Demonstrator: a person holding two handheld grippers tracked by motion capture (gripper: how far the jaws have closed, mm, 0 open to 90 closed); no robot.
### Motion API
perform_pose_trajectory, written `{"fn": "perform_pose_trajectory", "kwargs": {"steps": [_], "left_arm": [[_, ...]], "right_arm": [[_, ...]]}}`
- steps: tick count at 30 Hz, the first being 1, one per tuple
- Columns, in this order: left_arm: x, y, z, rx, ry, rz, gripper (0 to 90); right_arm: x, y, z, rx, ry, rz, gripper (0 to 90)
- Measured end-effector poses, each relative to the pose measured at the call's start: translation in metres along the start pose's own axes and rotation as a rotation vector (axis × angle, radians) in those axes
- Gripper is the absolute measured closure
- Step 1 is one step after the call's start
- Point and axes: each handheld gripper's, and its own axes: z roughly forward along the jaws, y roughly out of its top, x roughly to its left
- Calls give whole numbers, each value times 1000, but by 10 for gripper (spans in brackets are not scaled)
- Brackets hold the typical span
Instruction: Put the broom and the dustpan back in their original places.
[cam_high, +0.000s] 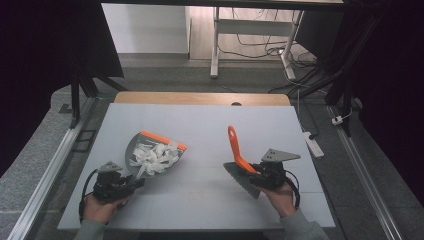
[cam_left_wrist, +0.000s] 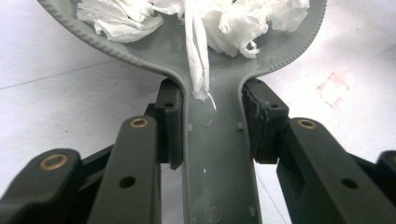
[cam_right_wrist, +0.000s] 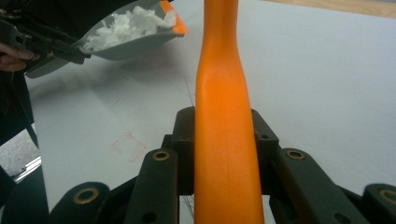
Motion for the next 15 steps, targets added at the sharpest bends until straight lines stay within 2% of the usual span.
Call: {"fn": "perform_pose_trajectory", "kwargs": {"steps": [5,12,15], "left_arm": [[4,1,0,-5,28,-36,615],[8,5,4,-19,72,-92,614],[10,8,8,-17,107,-110,614]], "right_arm": [[1,-2,2,12,18,15,703],[-3,-5,-5,21,13,54,704],[-7,-7,-7,22,17,73,704]]}}
